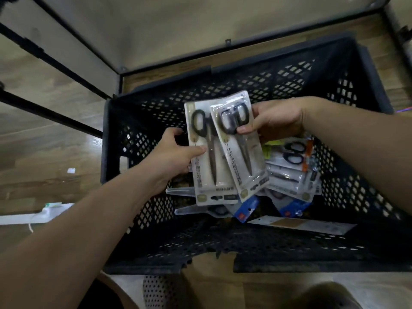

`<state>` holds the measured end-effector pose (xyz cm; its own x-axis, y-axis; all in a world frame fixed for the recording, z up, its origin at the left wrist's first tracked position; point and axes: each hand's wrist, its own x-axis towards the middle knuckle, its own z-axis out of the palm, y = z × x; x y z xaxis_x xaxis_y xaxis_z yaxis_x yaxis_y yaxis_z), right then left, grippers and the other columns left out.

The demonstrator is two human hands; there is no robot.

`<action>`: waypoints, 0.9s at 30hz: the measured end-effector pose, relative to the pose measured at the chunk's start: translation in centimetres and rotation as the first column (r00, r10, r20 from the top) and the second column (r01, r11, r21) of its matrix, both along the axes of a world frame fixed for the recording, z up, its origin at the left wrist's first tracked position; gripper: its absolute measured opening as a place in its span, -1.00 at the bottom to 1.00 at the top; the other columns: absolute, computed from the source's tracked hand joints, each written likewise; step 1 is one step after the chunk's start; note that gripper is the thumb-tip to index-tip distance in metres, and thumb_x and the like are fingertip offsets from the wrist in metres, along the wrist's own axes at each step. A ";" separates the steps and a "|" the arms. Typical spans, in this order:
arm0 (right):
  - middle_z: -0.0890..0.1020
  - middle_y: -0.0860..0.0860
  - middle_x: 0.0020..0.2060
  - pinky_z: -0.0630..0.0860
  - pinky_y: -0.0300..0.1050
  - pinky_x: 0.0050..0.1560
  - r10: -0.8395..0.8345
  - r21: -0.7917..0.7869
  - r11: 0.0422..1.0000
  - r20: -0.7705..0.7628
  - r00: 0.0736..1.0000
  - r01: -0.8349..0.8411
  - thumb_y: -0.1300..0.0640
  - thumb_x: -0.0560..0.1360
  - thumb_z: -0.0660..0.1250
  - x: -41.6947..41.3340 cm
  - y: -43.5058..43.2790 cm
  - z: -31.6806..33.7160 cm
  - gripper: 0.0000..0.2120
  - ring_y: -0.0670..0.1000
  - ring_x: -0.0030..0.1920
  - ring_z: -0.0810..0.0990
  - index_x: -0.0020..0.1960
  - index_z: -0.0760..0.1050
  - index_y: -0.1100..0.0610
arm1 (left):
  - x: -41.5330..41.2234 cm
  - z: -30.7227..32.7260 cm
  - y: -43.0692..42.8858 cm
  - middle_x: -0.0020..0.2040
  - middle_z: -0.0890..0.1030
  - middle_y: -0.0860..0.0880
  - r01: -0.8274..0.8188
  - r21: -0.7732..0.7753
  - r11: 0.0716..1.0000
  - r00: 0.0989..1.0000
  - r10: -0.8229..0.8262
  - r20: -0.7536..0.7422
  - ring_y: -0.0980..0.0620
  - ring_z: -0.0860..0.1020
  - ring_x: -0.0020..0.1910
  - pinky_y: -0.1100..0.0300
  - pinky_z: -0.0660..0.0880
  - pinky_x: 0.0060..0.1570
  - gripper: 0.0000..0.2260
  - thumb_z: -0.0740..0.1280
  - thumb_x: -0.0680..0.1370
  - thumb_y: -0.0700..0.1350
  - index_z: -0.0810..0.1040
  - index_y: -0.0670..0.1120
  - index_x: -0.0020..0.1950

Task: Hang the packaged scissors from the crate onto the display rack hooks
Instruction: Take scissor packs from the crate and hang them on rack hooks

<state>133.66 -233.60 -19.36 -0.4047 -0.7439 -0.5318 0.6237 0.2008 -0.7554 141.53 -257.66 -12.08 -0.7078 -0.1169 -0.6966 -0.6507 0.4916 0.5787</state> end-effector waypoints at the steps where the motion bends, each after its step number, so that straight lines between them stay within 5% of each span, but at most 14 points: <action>1: 0.64 0.17 0.27 0.57 0.05 0.29 -0.012 -0.010 1.000 0.000 1.000 0.012 0.26 0.53 0.32 -0.1 0.0 0.1 -0.56 0.14 0.25 0.63 0.40 0.46 0.27 | -0.2 0.0 -0.2 0.11 0.71 -0.05 0.005 0.034 0.999 1.000 -0.005 -0.008 0.10 0.73 -0.07 0.17 0.66 -0.16 -0.55 0.44 0.60 -0.11 0.38 -0.01 0.45; 4: 0.67 0.15 0.22 0.60 0.05 0.24 -0.062 -0.023 0.998 -0.008 0.998 0.062 0.24 0.53 0.30 -0.4 -0.4 0.8 -0.64 0.11 0.19 0.66 0.31 0.53 0.22 | -0.6 0.1 -0.4 0.07 0.75 -0.03 -0.026 0.132 0.991 0.997 0.035 -0.068 0.00 0.73 0.02 -0.03 0.65 0.05 -0.83 0.36 0.65 -0.13 0.60 -0.06 0.24; 7: 0.71 0.10 0.15 0.61 0.01 0.19 -0.178 0.035 0.983 -0.009 0.984 0.178 0.23 0.56 0.31 -0.9 -0.8 0.9 -0.77 0.08 0.17 0.67 0.18 0.61 0.13 | -0.9 0.7 -0.4 -0.01 0.76 -0.02 -0.070 0.117 0.991 0.986 0.087 -0.143 0.01 0.73 -0.02 0.07 0.62 -0.04 -0.84 0.37 0.60 -0.22 0.62 -0.08 0.16; 13: 0.65 0.16 0.27 0.47 0.16 0.39 -0.239 0.214 0.949 0.006 0.971 0.233 0.25 0.53 0.33 -1.4 -0.1 0.4 -0.55 0.20 0.33 0.59 0.42 0.48 0.25 | -1.0 1.4 -1.1 -0.03 0.73 -0.06 -0.077 0.151 0.986 0.962 0.113 -0.249 -0.03 0.73 -0.06 -0.06 0.70 -0.19 -0.37 0.30 0.48 -0.49 0.44 0.23 0.24; 19: 0.63 0.20 0.28 0.53 0.11 0.31 -0.300 0.220 0.933 0.034 0.953 0.286 0.29 0.54 0.28 -1.2 0.1 0.4 -0.54 0.22 0.34 0.58 0.43 0.47 0.25 | -1.6 2.4 -0.8 -0.02 0.72 -0.10 -0.143 0.251 0.957 0.941 0.210 -0.264 -0.01 0.70 -0.09 -0.15 0.67 0.02 -0.84 0.23 0.64 -0.17 0.54 0.03 0.12; 23: 0.68 0.18 0.21 0.58 0.02 0.18 -0.303 0.227 0.930 0.028 0.952 0.289 0.31 0.56 0.26 -1.0 0.0 0.7 -0.69 0.13 0.17 0.68 0.26 0.59 0.20 | -1.6 2.6 -1.1 -0.05 0.69 -0.13 -0.093 0.144 0.985 0.915 0.141 -0.378 -0.08 0.68 -0.12 -0.09 0.66 -0.08 -0.98 0.34 0.64 -0.14 0.53 -0.03 0.02; 27: 0.74 0.12 0.06 0.59 -0.02 0.03 -0.293 0.220 0.935 0.033 0.956 0.279 0.32 0.55 0.25 -1.0 0.0 0.9 -0.78 0.06 -0.02 0.73 0.05 0.64 0.14 | -1.7 3.1 -2.0 0.01 0.67 -0.11 -0.027 -0.009 1.000 0.875 0.019 -0.484 -0.04 0.72 -0.08 0.02 0.70 -0.18 -0.53 0.43 0.46 -0.42 0.37 -0.01 0.20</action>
<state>132.67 -233.64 -18.51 -0.5438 -0.4698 -0.6954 0.7237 0.1569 -0.6720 139.87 -259.63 -8.93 -0.9531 -0.1449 -0.2656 -0.3023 0.4914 0.8168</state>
